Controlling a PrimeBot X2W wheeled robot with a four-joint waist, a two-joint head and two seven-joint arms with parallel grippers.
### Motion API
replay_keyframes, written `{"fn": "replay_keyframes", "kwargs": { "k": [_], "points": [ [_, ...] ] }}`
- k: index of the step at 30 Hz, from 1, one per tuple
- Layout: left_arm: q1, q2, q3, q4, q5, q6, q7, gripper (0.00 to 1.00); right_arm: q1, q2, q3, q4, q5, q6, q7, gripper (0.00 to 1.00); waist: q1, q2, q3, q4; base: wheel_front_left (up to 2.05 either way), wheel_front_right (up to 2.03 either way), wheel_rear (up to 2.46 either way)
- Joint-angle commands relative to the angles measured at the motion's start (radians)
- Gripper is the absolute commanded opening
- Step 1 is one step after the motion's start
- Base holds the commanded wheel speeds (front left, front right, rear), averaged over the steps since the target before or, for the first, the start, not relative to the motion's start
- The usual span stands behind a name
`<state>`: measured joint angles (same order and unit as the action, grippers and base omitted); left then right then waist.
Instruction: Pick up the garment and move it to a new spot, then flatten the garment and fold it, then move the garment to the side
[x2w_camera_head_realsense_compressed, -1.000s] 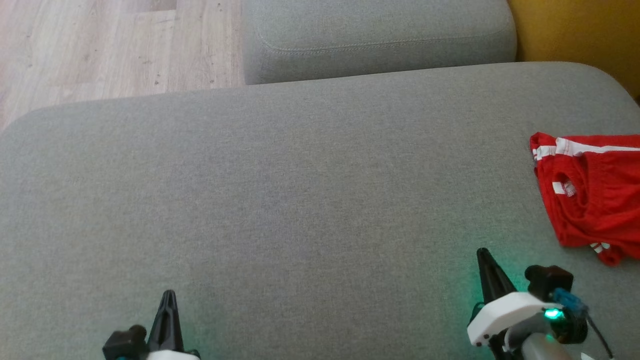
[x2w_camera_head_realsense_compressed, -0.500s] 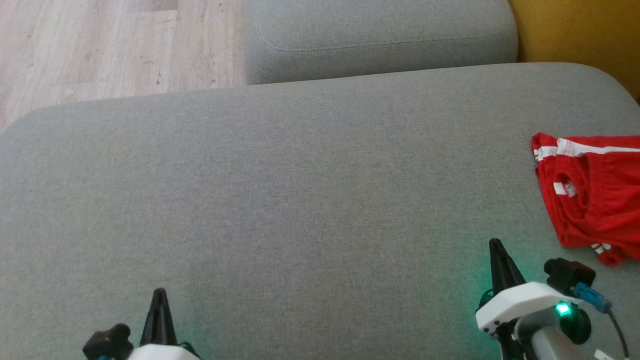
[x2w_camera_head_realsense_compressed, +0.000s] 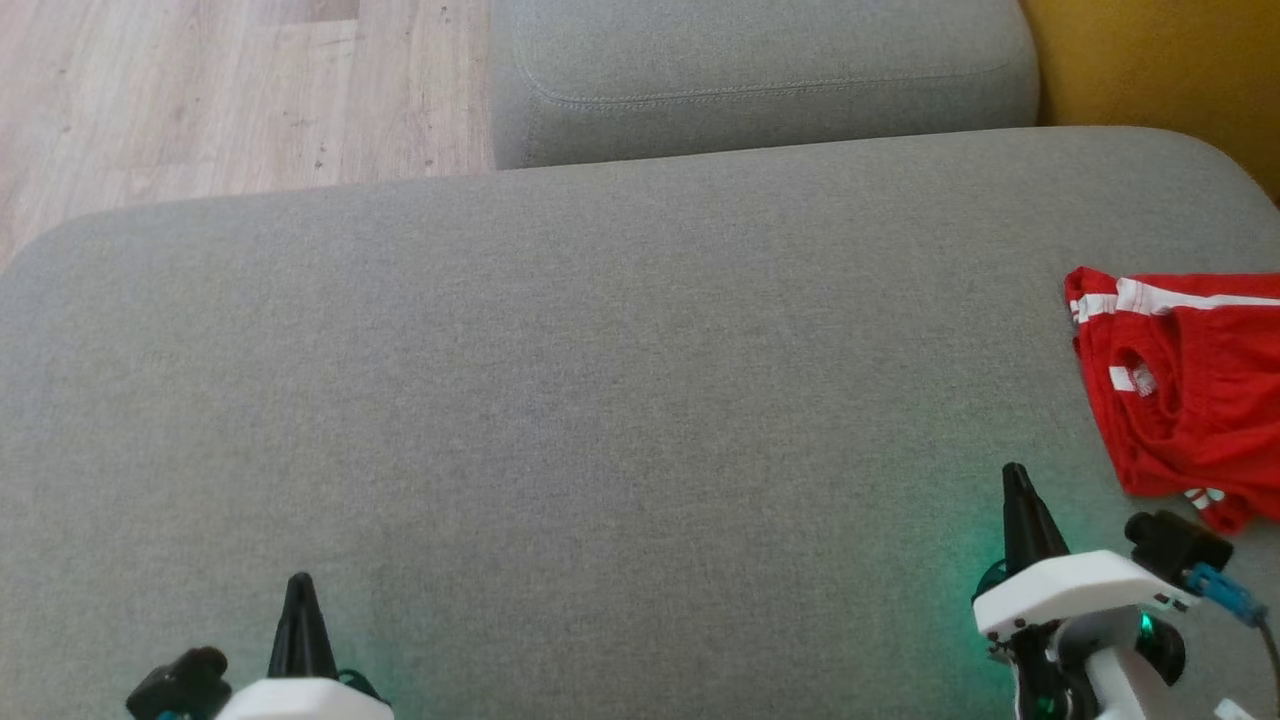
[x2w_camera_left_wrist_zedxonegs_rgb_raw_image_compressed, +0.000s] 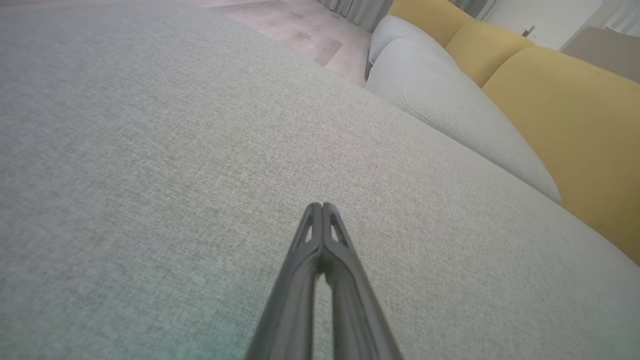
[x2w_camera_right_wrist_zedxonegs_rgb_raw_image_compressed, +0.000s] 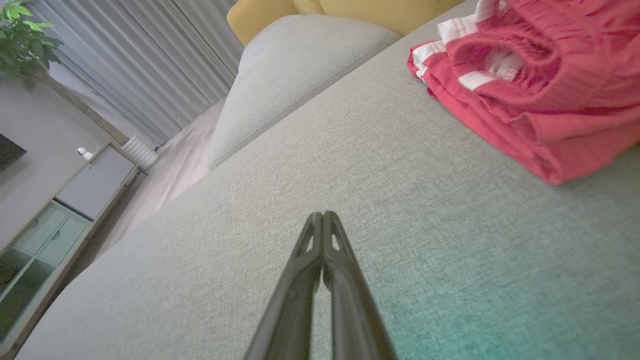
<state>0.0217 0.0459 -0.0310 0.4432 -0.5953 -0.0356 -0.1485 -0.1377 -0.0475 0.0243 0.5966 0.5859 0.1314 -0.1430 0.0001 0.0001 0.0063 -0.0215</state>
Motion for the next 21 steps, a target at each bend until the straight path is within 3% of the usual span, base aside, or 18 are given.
{"fn": "replay_keyframes", "kwargs": {
  "k": [1, 21],
  "points": [
    [-0.053, 0.001, 0.021, -0.039, -0.022, -0.005, 0.006, 0.00, -0.031, -0.002, -0.001, -0.041, 0.024, 0.000, 0.007, 0.00, -0.0001, -0.0001, 0.000, 0.000, 0.00, 0.00, 0.00],
    [-0.071, 0.002, 0.049, -0.075, -0.251, -0.026, 0.065, 0.00, -0.017, -0.003, -0.033, -0.112, 0.254, 0.000, 0.065, 0.00, -0.0001, -0.0001, -0.001, 0.005, 0.00, 0.00, 0.00]
  ]
}}
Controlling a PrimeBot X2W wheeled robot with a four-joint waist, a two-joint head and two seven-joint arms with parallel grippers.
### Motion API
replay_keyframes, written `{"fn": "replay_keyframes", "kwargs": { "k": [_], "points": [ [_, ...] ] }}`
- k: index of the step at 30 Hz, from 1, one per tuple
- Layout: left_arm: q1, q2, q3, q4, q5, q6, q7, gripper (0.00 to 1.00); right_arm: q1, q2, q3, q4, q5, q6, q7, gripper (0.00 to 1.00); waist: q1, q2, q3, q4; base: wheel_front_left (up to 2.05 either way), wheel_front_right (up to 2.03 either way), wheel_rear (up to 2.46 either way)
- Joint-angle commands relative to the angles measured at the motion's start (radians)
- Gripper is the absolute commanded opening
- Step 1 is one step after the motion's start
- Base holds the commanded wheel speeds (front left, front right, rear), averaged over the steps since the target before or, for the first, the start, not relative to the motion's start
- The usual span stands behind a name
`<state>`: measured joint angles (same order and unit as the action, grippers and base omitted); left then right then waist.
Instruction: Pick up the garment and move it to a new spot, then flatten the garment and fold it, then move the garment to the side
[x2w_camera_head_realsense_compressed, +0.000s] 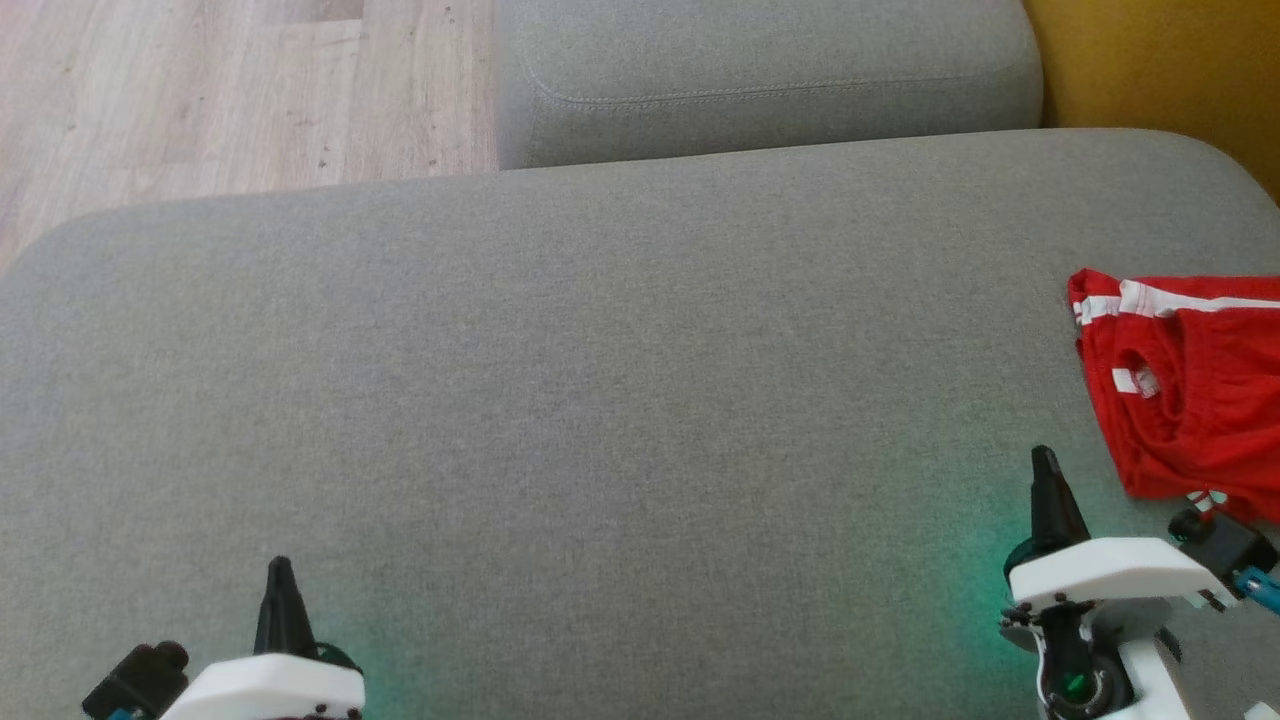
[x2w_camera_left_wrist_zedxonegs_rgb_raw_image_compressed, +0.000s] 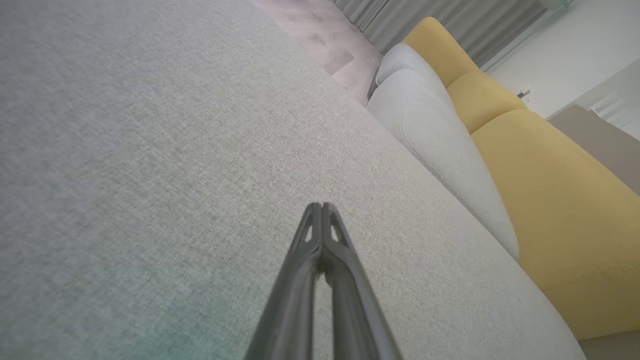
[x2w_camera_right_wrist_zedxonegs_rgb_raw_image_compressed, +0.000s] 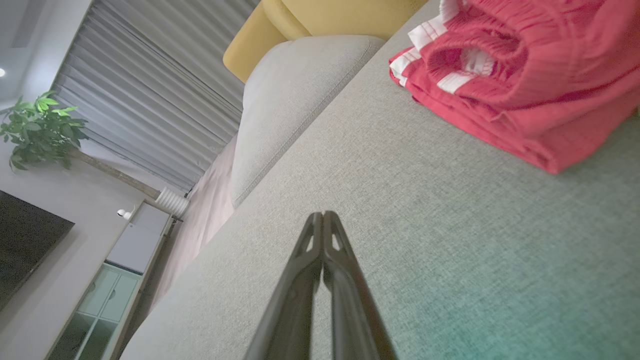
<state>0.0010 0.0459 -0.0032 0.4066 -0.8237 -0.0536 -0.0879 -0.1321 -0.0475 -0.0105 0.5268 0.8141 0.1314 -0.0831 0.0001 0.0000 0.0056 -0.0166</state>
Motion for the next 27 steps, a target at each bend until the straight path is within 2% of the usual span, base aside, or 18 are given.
{"fn": "replay_keyframes", "kwargs": {
  "k": [1, 27],
  "points": [
    [-0.051, 0.002, 0.023, -0.041, -0.034, -0.009, 0.007, 0.00, -0.022, -0.003, 0.000, -0.046, 0.037, 0.000, 0.008, 0.00, 0.0000, 0.0000, 0.000, 0.000, 0.00, 0.00, 0.00],
    [-0.074, 0.003, 0.060, -0.088, -0.331, -0.036, 0.084, 0.00, -0.004, -0.003, -0.041, -0.140, 0.337, -0.001, 0.082, 0.00, 0.0000, 0.0000, -0.001, 0.007, 0.00, 0.00, 0.00]
  ]
}}
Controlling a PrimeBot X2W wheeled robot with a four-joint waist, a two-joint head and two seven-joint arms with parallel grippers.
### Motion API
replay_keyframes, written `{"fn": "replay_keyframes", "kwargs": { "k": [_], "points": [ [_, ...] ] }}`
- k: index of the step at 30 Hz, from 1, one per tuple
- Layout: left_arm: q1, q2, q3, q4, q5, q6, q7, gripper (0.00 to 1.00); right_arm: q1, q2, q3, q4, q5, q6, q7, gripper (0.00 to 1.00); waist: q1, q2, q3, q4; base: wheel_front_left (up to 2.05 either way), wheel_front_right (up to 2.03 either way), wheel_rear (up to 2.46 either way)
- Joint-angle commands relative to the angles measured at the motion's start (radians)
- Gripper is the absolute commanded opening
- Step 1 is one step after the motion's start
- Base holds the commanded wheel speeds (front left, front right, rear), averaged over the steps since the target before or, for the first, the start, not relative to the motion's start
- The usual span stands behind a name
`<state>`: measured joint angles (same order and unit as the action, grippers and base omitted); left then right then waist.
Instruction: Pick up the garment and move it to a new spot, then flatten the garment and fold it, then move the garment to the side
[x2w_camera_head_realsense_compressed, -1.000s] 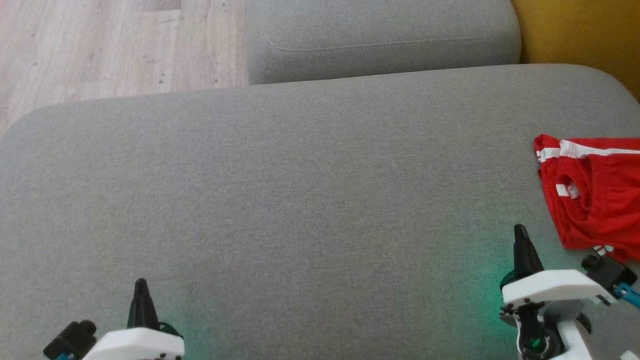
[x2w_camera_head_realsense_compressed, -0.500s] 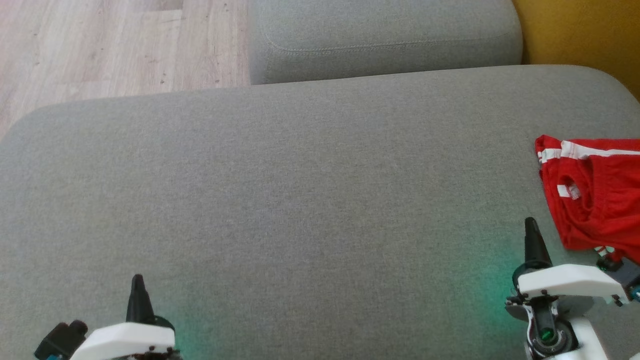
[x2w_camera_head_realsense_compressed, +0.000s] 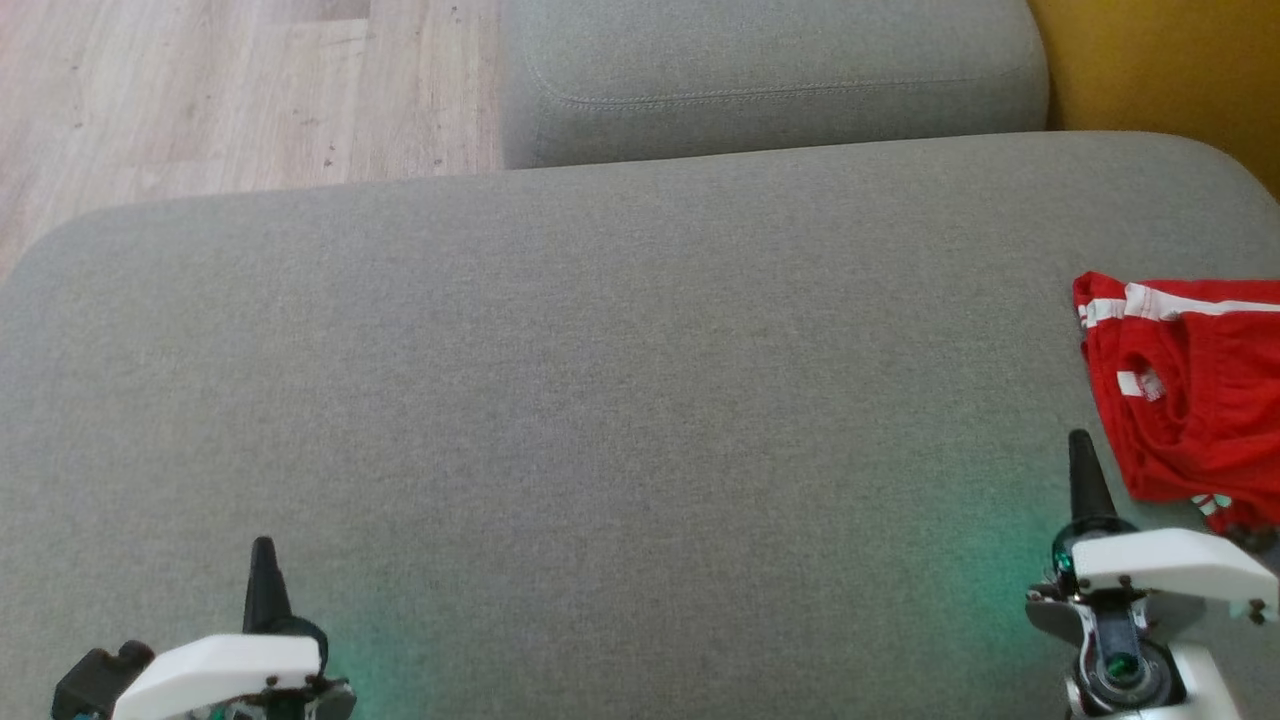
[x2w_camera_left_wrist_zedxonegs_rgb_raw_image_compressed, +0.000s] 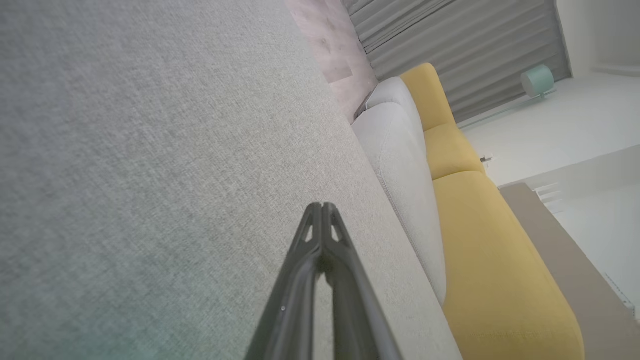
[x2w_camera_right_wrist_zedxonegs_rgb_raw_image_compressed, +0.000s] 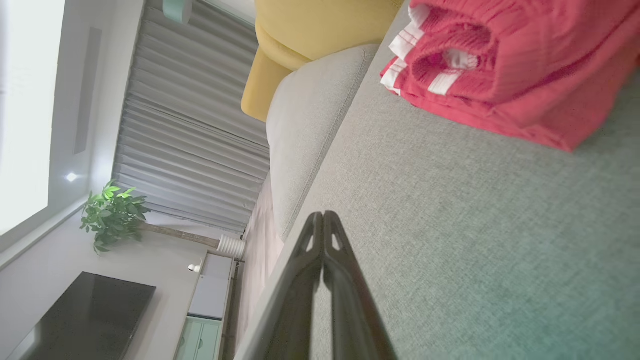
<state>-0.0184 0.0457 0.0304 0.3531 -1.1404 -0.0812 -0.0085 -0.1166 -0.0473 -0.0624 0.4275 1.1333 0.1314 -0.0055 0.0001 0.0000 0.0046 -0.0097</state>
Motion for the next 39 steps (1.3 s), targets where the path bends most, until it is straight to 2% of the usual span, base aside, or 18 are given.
{"fn": "replay_keyframes", "kwargs": {
  "k": [1, 39],
  "points": [
    [-0.056, 0.003, 0.028, -0.037, -0.026, -0.009, 0.007, 0.00, -0.019, -0.003, 0.010, -0.044, 0.029, -0.001, 0.008, 0.00, 0.0000, 0.0000, 0.000, 0.000, 0.00, 0.00, 0.00],
    [-0.089, 0.004, 0.082, -0.106, -0.461, -0.049, 0.120, 0.00, 0.008, -0.003, -0.050, -0.180, 0.467, -0.001, 0.117, 0.00, -0.0001, 0.0000, -0.001, 0.010, 0.00, 0.00, 0.00]
  ]
}}
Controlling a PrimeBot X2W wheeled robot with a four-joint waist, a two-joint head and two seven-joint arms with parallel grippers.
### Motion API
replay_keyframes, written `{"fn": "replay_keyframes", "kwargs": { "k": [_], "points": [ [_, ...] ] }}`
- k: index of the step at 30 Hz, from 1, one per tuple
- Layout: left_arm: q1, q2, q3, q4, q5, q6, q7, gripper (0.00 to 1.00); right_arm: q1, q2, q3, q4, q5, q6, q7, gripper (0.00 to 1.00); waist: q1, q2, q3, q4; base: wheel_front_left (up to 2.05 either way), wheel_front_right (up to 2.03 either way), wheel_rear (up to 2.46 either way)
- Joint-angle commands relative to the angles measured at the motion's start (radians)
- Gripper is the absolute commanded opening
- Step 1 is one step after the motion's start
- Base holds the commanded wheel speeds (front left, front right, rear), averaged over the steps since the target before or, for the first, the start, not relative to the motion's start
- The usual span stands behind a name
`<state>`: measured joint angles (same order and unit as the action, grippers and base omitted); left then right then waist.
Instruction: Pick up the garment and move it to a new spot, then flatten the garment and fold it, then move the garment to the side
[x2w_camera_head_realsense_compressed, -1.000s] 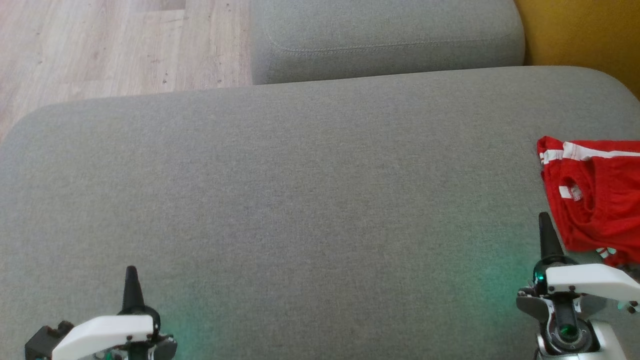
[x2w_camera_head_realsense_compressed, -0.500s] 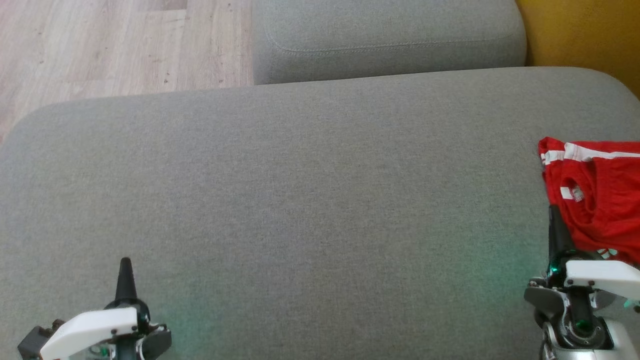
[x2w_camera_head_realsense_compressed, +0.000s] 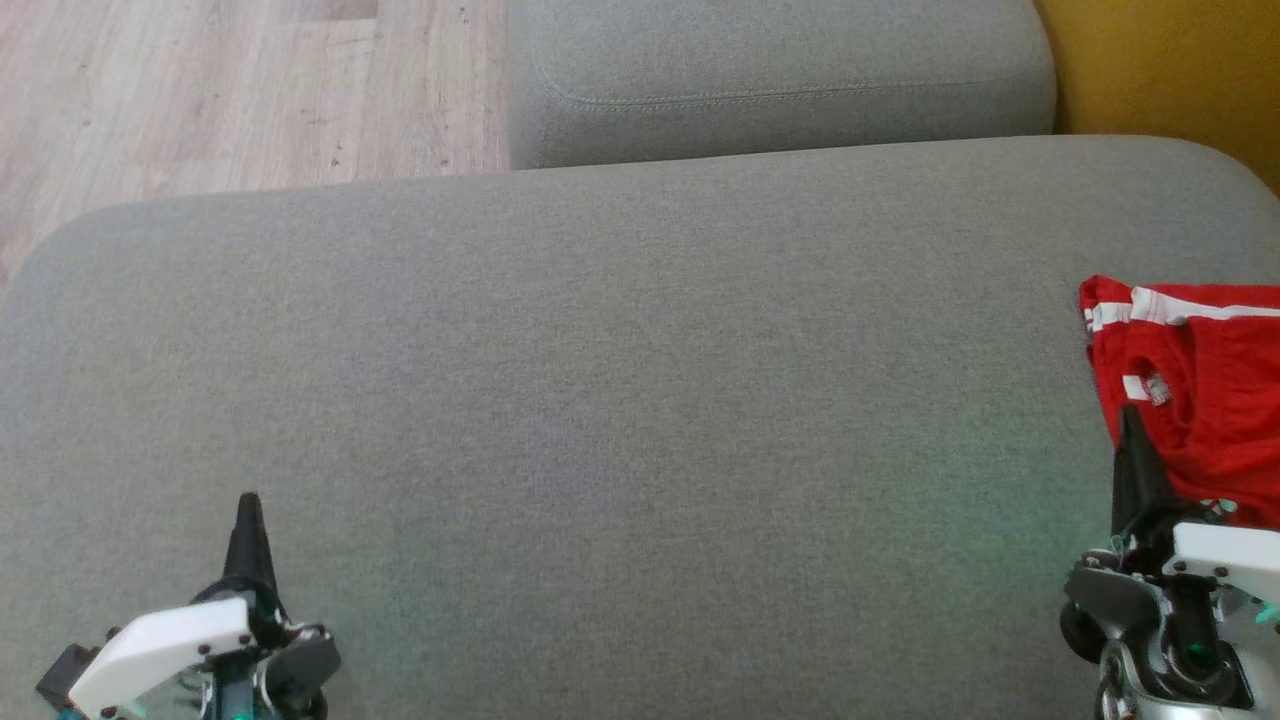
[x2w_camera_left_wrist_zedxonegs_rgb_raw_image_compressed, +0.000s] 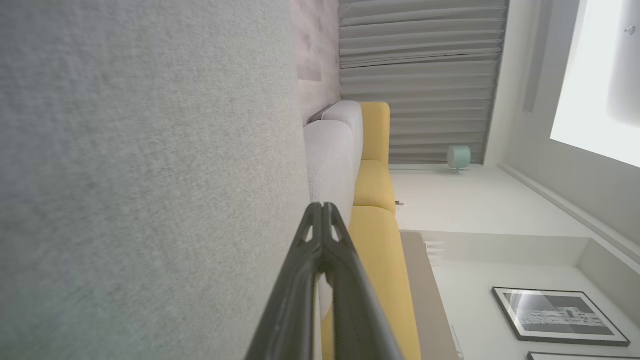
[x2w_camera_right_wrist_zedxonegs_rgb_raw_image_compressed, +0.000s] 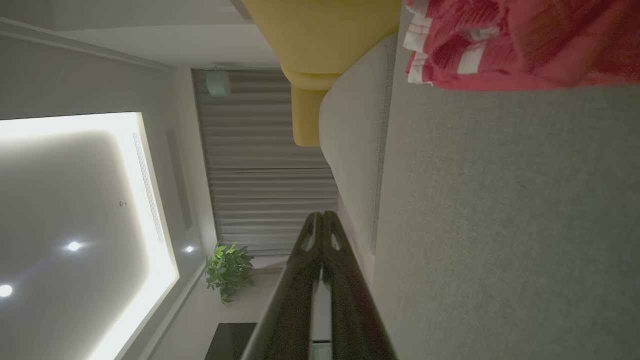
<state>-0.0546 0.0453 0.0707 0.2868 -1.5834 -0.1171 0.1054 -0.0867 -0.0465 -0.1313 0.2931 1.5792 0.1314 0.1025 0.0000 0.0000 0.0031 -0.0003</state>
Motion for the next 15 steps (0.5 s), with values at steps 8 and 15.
{"fn": "replay_keyframes", "kwargs": {
  "k": [8, 15],
  "points": [
    [-0.054, 0.005, 0.043, -0.041, -0.025, -0.014, 0.008, 0.00, -0.021, -0.004, 0.017, -0.048, 0.029, -0.001, 0.011, 0.00, 0.0000, 0.0000, 0.000, 0.000, 0.00, 0.00, 0.00],
    [-0.054, 0.005, 0.043, -0.041, -0.025, -0.014, 0.008, 0.00, -0.021, -0.004, 0.017, -0.048, 0.029, -0.001, 0.011, 0.00, 0.0000, 0.0000, 0.000, 0.000, 0.00, 0.00, 0.00]
  ]
}}
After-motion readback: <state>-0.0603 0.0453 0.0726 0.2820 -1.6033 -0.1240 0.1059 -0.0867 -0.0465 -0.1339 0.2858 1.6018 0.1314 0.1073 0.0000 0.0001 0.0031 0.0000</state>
